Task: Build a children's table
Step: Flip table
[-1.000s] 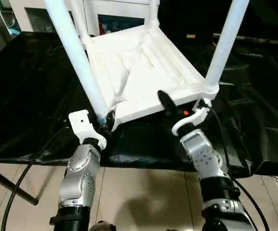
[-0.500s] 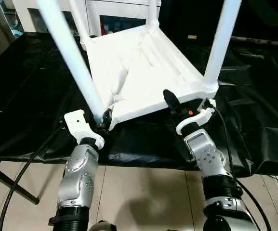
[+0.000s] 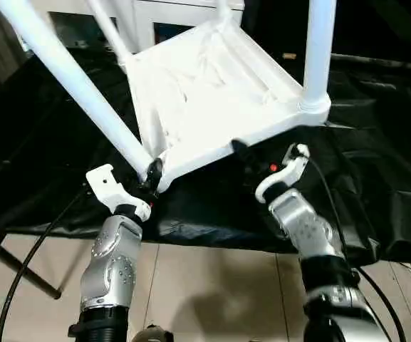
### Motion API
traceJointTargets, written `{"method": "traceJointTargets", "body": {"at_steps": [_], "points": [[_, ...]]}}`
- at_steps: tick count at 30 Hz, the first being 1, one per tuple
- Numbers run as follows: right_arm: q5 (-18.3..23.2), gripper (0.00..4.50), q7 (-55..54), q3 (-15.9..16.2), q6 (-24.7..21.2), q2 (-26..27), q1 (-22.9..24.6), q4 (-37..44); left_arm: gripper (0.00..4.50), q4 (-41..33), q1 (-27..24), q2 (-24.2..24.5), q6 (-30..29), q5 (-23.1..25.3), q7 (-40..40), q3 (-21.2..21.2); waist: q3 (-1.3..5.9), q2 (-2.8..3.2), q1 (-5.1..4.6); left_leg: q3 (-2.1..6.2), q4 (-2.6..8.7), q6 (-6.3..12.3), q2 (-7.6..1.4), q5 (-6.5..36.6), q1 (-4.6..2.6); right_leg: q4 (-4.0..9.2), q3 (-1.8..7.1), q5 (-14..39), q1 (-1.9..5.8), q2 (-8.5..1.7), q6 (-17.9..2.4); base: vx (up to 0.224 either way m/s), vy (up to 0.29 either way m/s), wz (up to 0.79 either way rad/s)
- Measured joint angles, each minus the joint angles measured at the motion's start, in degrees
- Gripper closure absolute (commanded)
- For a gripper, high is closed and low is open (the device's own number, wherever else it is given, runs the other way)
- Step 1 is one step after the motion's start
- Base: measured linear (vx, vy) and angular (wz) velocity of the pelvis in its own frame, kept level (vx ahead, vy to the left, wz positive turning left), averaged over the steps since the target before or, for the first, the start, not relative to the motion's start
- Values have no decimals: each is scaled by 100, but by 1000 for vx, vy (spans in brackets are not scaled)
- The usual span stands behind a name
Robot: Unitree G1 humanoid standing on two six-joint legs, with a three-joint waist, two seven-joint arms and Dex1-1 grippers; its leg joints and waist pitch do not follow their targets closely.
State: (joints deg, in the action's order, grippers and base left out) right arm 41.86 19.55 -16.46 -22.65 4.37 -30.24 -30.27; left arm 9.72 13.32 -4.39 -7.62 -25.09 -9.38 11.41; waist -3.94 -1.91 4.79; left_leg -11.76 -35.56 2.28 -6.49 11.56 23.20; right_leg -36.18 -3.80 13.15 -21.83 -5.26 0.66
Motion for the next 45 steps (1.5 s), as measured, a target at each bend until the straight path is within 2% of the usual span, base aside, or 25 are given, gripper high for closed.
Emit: {"method": "traceJointTargets", "body": {"at_steps": [4, 10, 19, 20, 22, 23, 29, 31, 35, 37, 45], "points": [[69, 0, 185, -71, -91, -7, 78, 134, 176, -6, -41, 5, -25, -9, -82, -42, 0, 0, 25, 0, 0, -21, -1, 6, -1, -1, 0, -3, 0, 0, 2, 0, 0, 0], [148, 0, 292, -137, -58, -8, -167, 105, 176, -62, -136, 20, -58, -24, -150, -111, 0, 0, 33, 0, 0, -27, -3, 2, -1, -2, -2, -6, 0, 0, 2, 0, 0, 0], [59, 0, 177, -320, 154, -9, -625, -603, 176, -345, -444, 83, -233, -50, -346, -307, -4, -7, 57, -3, 1, -8, -3, -10, 3, -1, -4, -6, -1, 0, 2, 0, 0, 0], [65, 30, 151, -382, 207, -9, -653, -676, 176, -379, -506, 87, -263, -50, -420, -345, -4, -7, 70, -4, 1, -10, -3, -9, 3, -1, -4, -7, -1, -1, 2, 0, 0, 0], [74, 30, 147, -452, 241, -25, -704, -805, 176, -466, -595, 91, -293, -52, -469, -394, -5, -8, 69, -4, 0, -14, -3, -6, 3, -1, -4, -7, -1, -1, 2, 0, 0, 0], [74, 47, 148, -459, 285, -44, -713, -841, 176, -485, -612, 92, -319, -52, -490, -431, -5, -8, 72, -5, 1, -17, -3, -6, 3, -1, -4, -7, 0, -1, 2, 0, 0, 0], [81, 84, 96, -618, 401, -49, -783, -1011, 176, -558, -667, 96, -375, -52, -490, -532, -5, -8, 24, -8, 0, -26, -6, -14, -1, -2, -2, -23, 0, -1, 2, 0, 0, 0], [78, 115, 102, -641, 454, -45, -786, -1066, 176, -585, -679, 96, -375, -51, -490, -533, -5, -8, 24, -8, 0, -28, -6, -15, -1, -3, -2, -24, -2, -1, 3, 0, 0, 0], [77, 129, 105, -674, 524, -18, -791, -1090, 176, -597, -678, 96, -381, -51, -490, -532, -5, -8, 28, -8, 0, -26, -6, -16, 0, -3, -2, -25, -1, -1, 3, 0, 0, 0], [75, 156, 104, -680, 541, -17, -792, -1104, 176, -597, -678, 96, -381, -51, -490, -532, -5, -8, 30, -9, 0, -26, -6, -16, 0, -3, -2, -25, -1, -1, 3, 0, 0, 0], [54, 219, 86, -804, 694, -22, -839, -1226, 176, -597, -675, 97, -380, -52, -490, -532, -3, -4, 36, -9, 0, -26, -6, -16, -1, -3, -2, -26, -1, -1, 3, 0, 0, 0]]}}
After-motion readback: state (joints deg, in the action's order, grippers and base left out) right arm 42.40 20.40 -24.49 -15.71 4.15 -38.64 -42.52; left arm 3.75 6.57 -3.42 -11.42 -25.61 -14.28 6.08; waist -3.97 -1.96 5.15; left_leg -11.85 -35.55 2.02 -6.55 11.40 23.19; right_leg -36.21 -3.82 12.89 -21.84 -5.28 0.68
